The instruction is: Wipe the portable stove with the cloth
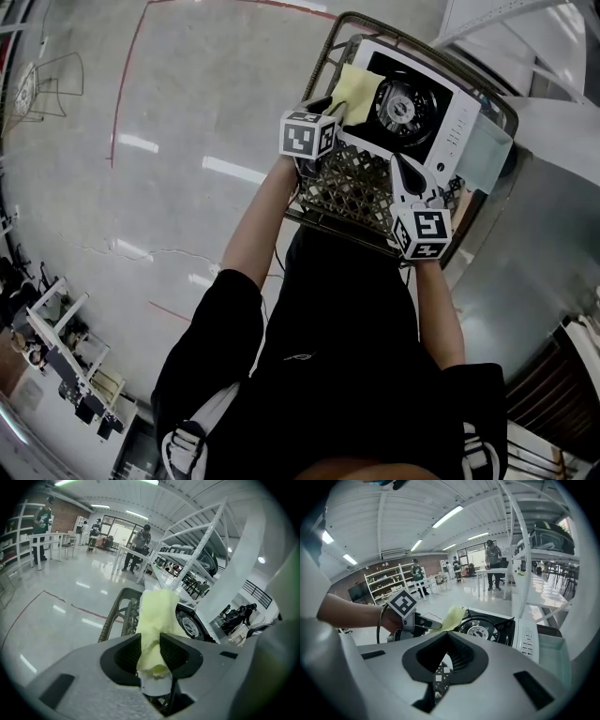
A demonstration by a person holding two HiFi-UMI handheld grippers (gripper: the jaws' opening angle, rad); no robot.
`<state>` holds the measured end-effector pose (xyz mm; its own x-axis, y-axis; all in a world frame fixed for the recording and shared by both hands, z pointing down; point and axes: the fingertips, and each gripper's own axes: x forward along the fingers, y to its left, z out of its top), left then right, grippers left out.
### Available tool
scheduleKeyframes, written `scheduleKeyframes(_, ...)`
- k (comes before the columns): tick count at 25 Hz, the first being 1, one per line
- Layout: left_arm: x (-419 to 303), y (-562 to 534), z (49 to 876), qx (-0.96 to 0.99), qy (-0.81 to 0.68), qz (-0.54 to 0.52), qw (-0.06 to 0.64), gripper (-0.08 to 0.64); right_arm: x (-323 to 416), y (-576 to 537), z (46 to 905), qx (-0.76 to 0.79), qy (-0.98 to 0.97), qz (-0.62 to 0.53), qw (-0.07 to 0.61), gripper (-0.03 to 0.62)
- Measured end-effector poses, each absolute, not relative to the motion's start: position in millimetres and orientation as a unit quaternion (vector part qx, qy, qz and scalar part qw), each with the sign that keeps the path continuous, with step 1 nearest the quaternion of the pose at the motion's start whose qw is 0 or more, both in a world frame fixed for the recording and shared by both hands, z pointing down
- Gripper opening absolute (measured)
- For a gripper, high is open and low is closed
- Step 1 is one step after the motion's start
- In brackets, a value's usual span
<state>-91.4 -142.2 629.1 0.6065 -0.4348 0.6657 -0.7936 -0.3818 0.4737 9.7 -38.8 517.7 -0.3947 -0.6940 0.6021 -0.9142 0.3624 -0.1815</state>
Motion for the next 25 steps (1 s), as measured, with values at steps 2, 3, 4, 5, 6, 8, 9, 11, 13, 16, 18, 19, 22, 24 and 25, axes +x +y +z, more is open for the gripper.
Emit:
scheduleKeyframes(2,-93,-139,629,0.800,-0.385,0.221,0.403,0.133,8,-36,520,0.505,-0.795,0.255,0.219,0.006)
scheduleKeyframes(3,-94,-137,630,0.800,-0.385,0.220,0.404,0.133,8,-35,522,0.505,-0.795,0.256,0.220,0.006)
scheduleKeyframes(4,-94,-135,630,0.800,-0.386,0.219,0.404,0.133,8,-34,523,0.505,-0.794,0.257,0.220,0.006)
scheduleKeyframes(5,-95,-133,631,0.800,-0.387,0.219,0.403,0.133,7,-32,524,0.505,-0.794,0.257,0.221,0.006)
scheduleKeyframes(6,-96,-130,631,0.800,-0.387,0.219,0.403,0.133,7,-31,525,0.504,-0.794,0.257,0.222,0.006)
scheduleKeyframes(8,-98,-125,631,0.799,-0.388,0.220,0.403,0.133,5,-28,524,0.503,-0.794,0.257,0.223,0.006)
scheduleKeyframes(9,-99,-122,630,0.799,-0.388,0.220,0.403,0.133,5,-27,524,0.503,-0.794,0.257,0.224,0.006)
scheduleKeyframes(11,-101,-117,629,0.798,-0.389,0.219,0.405,0.133,5,-25,521,0.505,-0.794,0.256,0.223,0.006)
scheduleKeyframes(13,-103,-111,629,0.797,-0.390,0.218,0.407,0.133,6,-24,519,0.505,-0.794,0.254,0.223,0.006)
scheduleKeyframes(16,-105,-104,631,0.793,-0.393,0.216,0.412,0.133,8,-23,520,0.507,-0.793,0.253,0.224,0.006)
scheduleKeyframes(18,-106,-99,633,0.792,-0.395,0.216,0.413,0.133,9,-21,520,0.509,-0.791,0.253,0.225,0.006)
scheduleKeyframes(19,-107,-97,632,0.791,-0.396,0.216,0.413,0.133,9,-21,520,0.510,-0.791,0.253,0.225,0.006)
scheduleKeyframes(22,-110,-93,631,0.790,-0.401,0.214,0.412,0.133,8,-20,517,0.513,-0.789,0.253,0.224,0.006)
scheduleKeyframes(24,-112,-89,630,0.792,-0.401,0.217,0.406,0.133,8,-18,516,0.514,-0.788,0.253,0.224,0.006)
scheduleKeyframes(25,-112,-87,630,0.794,-0.400,0.221,0.401,0.133,8,-17,515,0.515,-0.788,0.253,0.225,0.006)
